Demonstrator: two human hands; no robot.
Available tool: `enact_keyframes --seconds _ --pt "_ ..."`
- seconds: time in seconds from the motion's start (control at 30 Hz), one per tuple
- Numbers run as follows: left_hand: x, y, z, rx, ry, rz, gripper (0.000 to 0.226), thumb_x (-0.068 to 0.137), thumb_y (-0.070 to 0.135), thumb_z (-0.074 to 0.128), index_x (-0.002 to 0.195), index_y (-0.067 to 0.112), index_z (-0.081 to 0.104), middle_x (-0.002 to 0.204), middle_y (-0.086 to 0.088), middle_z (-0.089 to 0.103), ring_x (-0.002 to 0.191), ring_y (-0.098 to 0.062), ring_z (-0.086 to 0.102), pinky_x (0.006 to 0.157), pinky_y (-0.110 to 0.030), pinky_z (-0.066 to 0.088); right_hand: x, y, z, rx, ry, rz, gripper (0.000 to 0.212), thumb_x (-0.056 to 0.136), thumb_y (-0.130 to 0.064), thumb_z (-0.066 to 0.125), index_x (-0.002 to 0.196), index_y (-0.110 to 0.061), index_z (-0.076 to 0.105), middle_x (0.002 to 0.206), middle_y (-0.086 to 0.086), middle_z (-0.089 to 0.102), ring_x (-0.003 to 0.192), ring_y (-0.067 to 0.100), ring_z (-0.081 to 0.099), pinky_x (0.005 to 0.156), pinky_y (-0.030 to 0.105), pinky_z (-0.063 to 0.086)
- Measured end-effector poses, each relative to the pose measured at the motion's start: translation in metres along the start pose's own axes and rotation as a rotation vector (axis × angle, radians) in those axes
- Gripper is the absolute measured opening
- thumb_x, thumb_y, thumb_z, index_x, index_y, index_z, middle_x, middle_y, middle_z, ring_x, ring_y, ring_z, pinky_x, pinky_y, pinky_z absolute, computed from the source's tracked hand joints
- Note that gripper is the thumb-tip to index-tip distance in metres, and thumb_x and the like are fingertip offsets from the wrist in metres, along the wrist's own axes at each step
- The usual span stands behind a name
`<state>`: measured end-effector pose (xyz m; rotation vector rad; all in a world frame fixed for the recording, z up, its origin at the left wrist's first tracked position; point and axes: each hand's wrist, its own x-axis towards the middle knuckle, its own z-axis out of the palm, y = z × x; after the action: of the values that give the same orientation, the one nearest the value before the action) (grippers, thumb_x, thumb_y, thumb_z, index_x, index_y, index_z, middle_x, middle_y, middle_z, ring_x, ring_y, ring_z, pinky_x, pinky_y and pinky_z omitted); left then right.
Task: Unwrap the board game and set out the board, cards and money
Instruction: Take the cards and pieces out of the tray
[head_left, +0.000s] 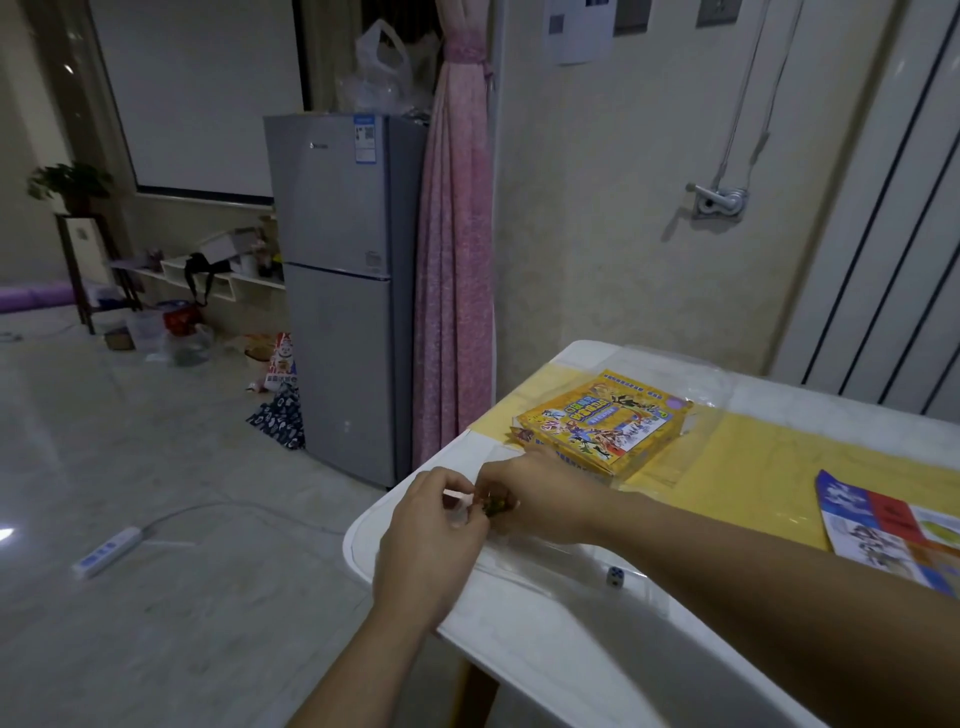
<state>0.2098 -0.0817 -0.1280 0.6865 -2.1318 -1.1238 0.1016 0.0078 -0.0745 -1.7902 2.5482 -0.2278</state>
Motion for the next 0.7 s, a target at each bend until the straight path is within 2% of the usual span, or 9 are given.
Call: enact_keyframes --seconds 0.1,0.23,0.3,0.37,0.47,0.57,0.63,0.7 --pt "-0.001 0.002 -0.002 -0.067 0.005 -0.025 0.016 0.081 0.02 0.063 0.086 0.034 0.054 0.093 0.019 0.062 0.088 0.002 0.059 0.079 -0.032 0.048 0.003 0.005 -0.002 0.114 0.056 0.002 0.022 0.086 -0.026 0.064 0.107 -0.018 0.063 0.098 0.001 0.069 0.085 0.016 0.056 0.071 0.022 0.031" --pt "-0.001 0.004 -0.005 -0.129 0.026 -0.042 0.023 0.084 0.009 0.056 0.088 0.032 0.056 0.096 0.017 0.063 0.087 0.001 0.06 0.077 -0.028 0.047 0.004 0.011 -0.012 0.231 0.124 0.032 0.021 0.085 -0.022 0.068 0.103 -0.013 0.064 0.089 -0.001 0.067 0.073 0.01 0.052 0.062 0.018 0.034" --pt "-0.001 0.007 -0.008 -0.168 0.055 -0.059 0.025 0.086 0.005 0.054 0.089 0.029 0.057 0.096 0.014 0.064 0.085 0.0 0.06 0.073 -0.024 0.047 0.002 0.014 -0.019 0.28 0.146 0.05 0.018 0.084 -0.019 0.069 0.101 -0.013 0.063 0.077 -0.009 0.06 0.069 0.011 0.054 0.058 0.009 0.035" --pt "0.001 0.012 -0.013 -0.282 0.131 -0.111 0.028 0.087 0.002 0.053 0.087 0.028 0.059 0.095 0.01 0.066 0.087 -0.005 0.062 0.074 -0.024 0.048 -0.001 0.015 -0.027 0.318 0.185 0.055 0.015 0.084 -0.017 0.07 0.097 -0.015 0.063 0.069 -0.017 0.054 0.061 0.006 0.054 0.056 0.009 0.035" --pt "0.002 0.033 -0.02 -0.705 0.212 -0.29 0.022 0.092 0.001 0.049 0.091 0.02 0.06 0.095 0.0 0.065 0.093 -0.015 0.063 0.081 -0.029 0.049 -0.006 0.009 -0.039 0.279 0.27 0.018 0.013 0.083 -0.022 0.07 0.092 -0.019 0.061 0.066 -0.019 0.049 0.058 0.0 0.048 0.056 0.012 0.034" --pt "-0.001 0.062 -0.02 -1.369 0.044 -0.627 0.015 0.098 0.012 0.041 0.1 0.008 0.055 0.095 -0.009 0.059 0.086 -0.02 0.058 0.082 -0.034 0.047 -0.01 -0.01 -0.046 0.232 0.346 -0.065 0.016 0.083 -0.023 0.07 0.097 -0.018 0.065 0.071 -0.021 0.053 0.06 -0.004 0.051 0.058 0.01 0.034" --pt "-0.005 0.069 -0.02 -1.588 -0.057 -0.781 0.022 0.099 0.018 0.038 0.094 0.006 0.055 0.089 -0.013 0.06 0.077 -0.022 0.059 0.076 -0.034 0.049 -0.012 -0.024 -0.045 0.229 0.306 -0.118 0.019 0.082 -0.019 0.071 0.101 -0.018 0.066 0.078 -0.018 0.057 0.061 -0.014 0.049 0.059 0.005 0.034" --pt "-0.009 0.07 -0.021 -1.662 -0.07 -0.838 0.031 0.1 0.021 0.035 0.08 0.006 0.053 0.07 -0.012 0.064 0.065 -0.02 0.059 0.06 -0.025 0.05 -0.015 -0.033 -0.042 0.222 0.217 -0.132 0.026 0.081 -0.019 0.071 0.106 -0.021 0.065 0.084 -0.017 0.063 0.061 -0.015 0.048 0.062 0.006 0.037"
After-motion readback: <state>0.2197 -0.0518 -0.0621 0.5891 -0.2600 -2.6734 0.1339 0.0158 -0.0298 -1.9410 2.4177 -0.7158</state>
